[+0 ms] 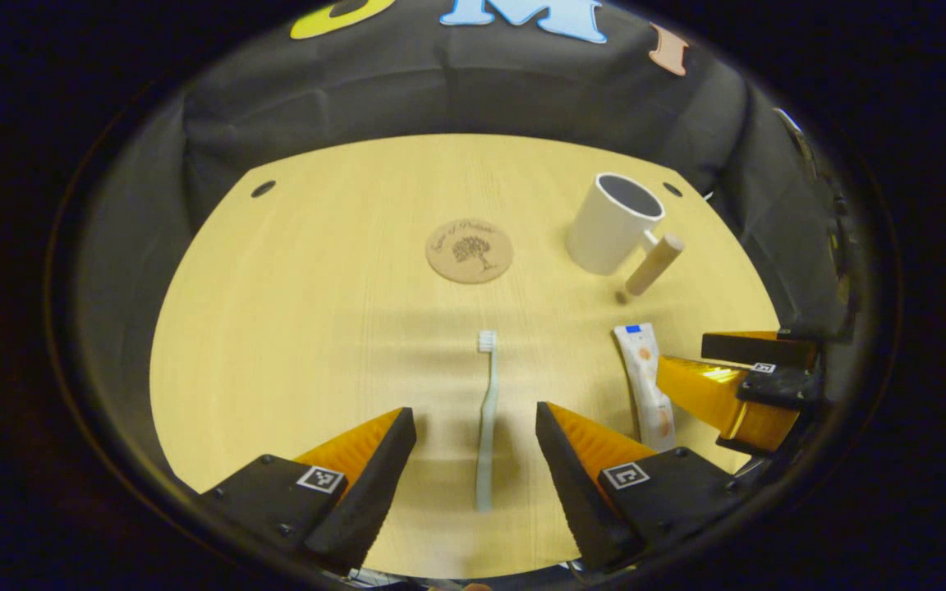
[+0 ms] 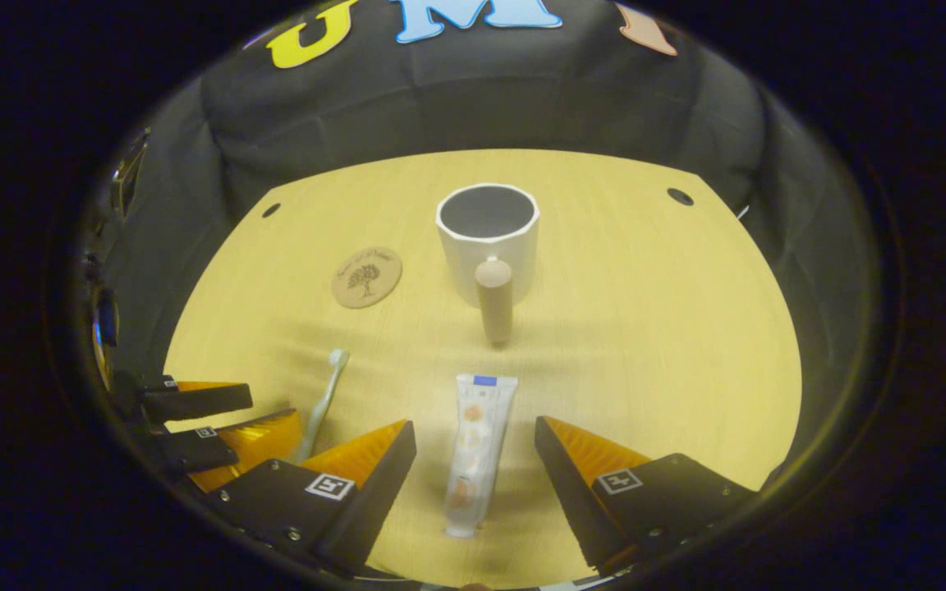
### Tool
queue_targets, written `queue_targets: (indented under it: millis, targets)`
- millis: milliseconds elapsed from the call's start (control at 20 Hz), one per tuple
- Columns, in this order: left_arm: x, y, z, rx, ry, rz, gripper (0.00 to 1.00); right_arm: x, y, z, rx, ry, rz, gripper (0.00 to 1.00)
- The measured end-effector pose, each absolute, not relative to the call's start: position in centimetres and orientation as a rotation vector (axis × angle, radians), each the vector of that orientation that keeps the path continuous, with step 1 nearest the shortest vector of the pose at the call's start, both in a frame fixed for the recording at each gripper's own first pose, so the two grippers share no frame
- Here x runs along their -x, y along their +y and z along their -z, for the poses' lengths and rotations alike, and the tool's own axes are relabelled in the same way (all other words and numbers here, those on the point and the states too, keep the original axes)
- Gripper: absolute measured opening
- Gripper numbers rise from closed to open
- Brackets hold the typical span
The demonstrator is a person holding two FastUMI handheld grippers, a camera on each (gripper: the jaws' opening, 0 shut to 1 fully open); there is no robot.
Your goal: Put the toothbrush and toothpaste on the desktop into the cup, then pick up the cup and place it on the coaster on the desktop.
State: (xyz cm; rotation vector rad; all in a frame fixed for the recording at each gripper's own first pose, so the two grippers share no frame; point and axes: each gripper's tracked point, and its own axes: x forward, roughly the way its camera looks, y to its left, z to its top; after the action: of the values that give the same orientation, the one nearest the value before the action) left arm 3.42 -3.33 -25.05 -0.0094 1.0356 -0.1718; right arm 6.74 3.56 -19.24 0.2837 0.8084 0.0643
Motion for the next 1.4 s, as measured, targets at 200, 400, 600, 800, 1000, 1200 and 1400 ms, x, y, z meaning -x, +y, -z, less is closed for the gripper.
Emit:
queue_targets:
  millis: [200,400,600,800,1000,1200,1400]
  targets:
    - [-3.0,-3.5,26.9,0.007,1.118,0.174,0.98,-7.1,3.7,20.8,-0.296,0.852,-0.061,0.91]
    - [-2.7,-3.9,28.1,0.023,1.181,0.171,0.98,-6.6,4.1,22.4,-0.278,0.929,-0.07,0.93]
    - [-2.7,-4.1,29.2,0.017,1.199,0.158,0.95,-6.9,4.2,23.4,-0.271,0.947,-0.068,0.89]
    - [-2.8,-3.6,29.7,-0.028,1.193,0.141,0.81,-7.1,4.2,24.0,-0.269,0.964,-0.064,0.8]
    - [-3.1,-2.9,29.7,-0.053,1.177,0.121,0.65,-7.0,4.2,24.4,-0.253,0.973,-0.058,0.71]
    - [-3.3,-2.9,29.9,-0.052,1.164,0.11,0.49,-7.0,3.9,24.5,-0.25,0.974,-0.052,0.54]
    - [-3.1,-2.7,29.7,-0.029,1.156,0.119,0.19,-6.8,4.0,24.3,-0.254,0.95,-0.062,0.29]
